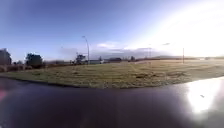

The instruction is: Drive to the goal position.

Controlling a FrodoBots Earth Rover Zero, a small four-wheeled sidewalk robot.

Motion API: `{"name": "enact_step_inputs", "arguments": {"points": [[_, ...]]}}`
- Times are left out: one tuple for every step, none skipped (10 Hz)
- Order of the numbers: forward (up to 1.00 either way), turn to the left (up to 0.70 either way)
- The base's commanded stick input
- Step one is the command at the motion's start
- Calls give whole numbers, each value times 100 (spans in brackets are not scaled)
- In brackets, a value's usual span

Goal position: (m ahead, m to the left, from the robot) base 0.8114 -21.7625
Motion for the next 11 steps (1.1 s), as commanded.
{"name": "enact_step_inputs", "arguments": {"points": [[1, -87], [0, -100], [0, -100], [0, -100], [0, -100], [0, -100], [0, -100], [0, -100], [0, -100], [0, -100], [0, -100]]}}
